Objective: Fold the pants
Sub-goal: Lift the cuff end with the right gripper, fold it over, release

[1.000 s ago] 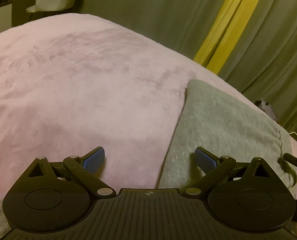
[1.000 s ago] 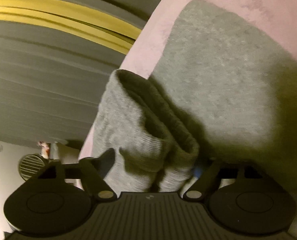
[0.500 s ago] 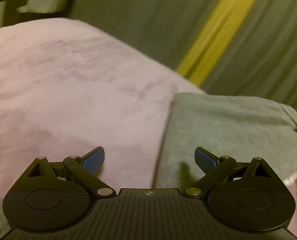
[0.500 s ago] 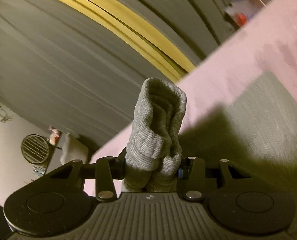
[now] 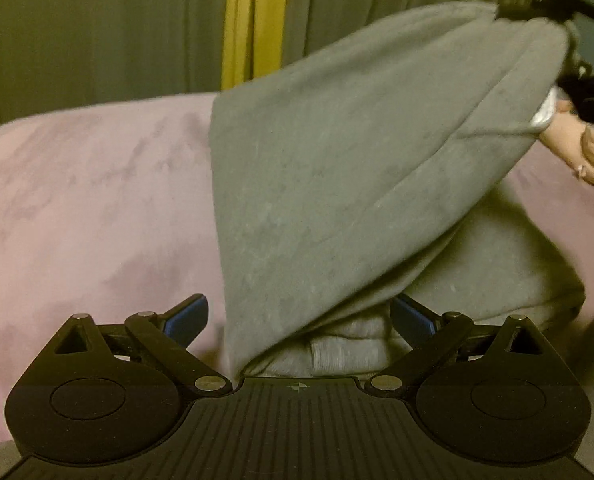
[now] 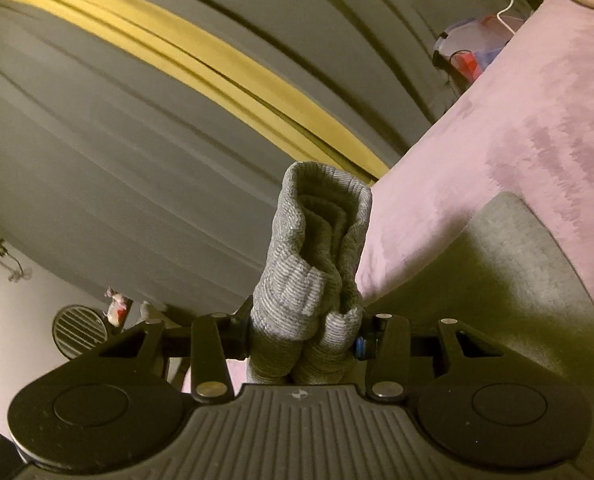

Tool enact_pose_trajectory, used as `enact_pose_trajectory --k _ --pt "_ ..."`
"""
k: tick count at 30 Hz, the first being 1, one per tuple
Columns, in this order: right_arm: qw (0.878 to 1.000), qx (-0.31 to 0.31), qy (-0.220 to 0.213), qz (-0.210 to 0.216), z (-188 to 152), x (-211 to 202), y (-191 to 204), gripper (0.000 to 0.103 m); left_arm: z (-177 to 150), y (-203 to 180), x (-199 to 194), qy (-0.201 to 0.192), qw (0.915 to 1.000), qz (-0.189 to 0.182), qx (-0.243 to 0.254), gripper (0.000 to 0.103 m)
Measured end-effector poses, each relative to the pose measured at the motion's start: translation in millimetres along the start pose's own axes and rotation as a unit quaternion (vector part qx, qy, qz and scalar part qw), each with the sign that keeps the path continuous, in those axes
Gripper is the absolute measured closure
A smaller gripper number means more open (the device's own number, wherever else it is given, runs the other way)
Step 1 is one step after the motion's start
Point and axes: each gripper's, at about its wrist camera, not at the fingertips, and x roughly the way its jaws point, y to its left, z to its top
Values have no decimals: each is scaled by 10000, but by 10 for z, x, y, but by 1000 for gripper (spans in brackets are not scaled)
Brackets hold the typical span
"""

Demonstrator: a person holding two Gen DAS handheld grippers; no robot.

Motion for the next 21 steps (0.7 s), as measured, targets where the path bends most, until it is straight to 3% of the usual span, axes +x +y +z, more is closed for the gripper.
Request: enact_pose_trajectory --k 5,9,14,21 --pt "9999 72 -153 25 18 -159 -133 59 6 271 12 12 9967 49 -813 5" --pt "9995 157 -238 -98 31 -302 -299 59 -14 483 47 119 9897 -25 -1427 27" --pt "9975 29 -110 -697 -48 -370 -596 59 33 518 3 -107 9902 -113 -1390 43" --pt "9924 12 234 -1208 -216 -321 -944 59 10 508 -26 -102 9903 -153 -1378 47"
